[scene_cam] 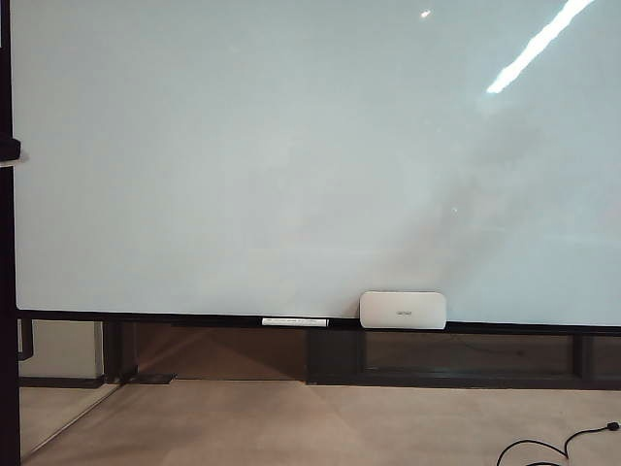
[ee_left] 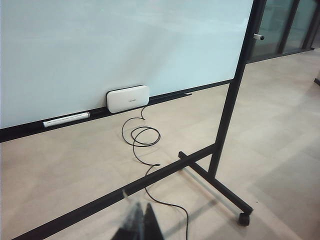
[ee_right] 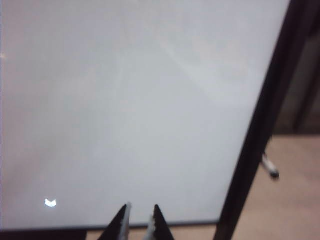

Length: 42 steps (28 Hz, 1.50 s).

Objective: Reach to the right to find the marker pen, pick it up, and write the number 15 on the whiteboard.

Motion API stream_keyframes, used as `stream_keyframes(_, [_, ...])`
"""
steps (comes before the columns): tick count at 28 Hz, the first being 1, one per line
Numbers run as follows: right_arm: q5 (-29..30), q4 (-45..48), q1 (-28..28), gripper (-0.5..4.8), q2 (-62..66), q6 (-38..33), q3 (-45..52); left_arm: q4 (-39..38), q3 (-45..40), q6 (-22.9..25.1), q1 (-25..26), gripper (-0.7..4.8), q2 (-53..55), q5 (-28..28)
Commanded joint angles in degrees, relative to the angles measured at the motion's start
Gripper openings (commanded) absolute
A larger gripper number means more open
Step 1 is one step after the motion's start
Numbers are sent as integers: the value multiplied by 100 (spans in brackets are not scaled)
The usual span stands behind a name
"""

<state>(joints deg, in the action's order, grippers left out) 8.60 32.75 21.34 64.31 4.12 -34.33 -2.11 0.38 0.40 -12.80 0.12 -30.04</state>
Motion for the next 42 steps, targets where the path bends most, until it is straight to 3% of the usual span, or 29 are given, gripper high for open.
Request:
stream_keyframes(1, [-597, 212, 74, 16, 195, 7, -31, 190, 13, 48, -2, -5, 4, -214])
stream_keyframes(6, [-881, 188, 129, 22, 444, 452, -31, 229, 13, 72, -2, -5, 9, 92])
stream_keyframes(14, [-804, 1130, 1235, -3, 1808, 417, -35, 214, 13, 133, -2, -5, 24, 352])
stream_keyframes(17, [428, 1801, 1801, -3, 2645, 162, -105, 179, 13, 168, -4, -5, 24, 459])
stream_keyframes(21, [1097, 2903, 2138, 53, 3921, 33, -457, 166, 13, 173, -2, -5, 24, 466])
stream_keyframes(23, [1543, 3178, 2155, 54, 4553, 35, -870, 179, 13, 118, -2, -5, 26, 479])
stream_keyframes(25, [1895, 3176, 2155, 54, 5021, 35, -1325, 149, 13, 107, -2, -5, 26, 535])
stream_keyframes(28, [1963, 3132, 2155, 51, 5466, 44, -1923, 111, 13, 109, -2, -5, 33, 584])
stream_keyframes(30, [1853, 2979, 2155, -6, 5598, 39, -2201, 103, 13, 111, -2, -5, 33, 588])
stream_keyframes(42, [2028, 1801, 2286, -3, 6133, 57, -3762, 83, 13, 44, 0, -6, 37, 688])
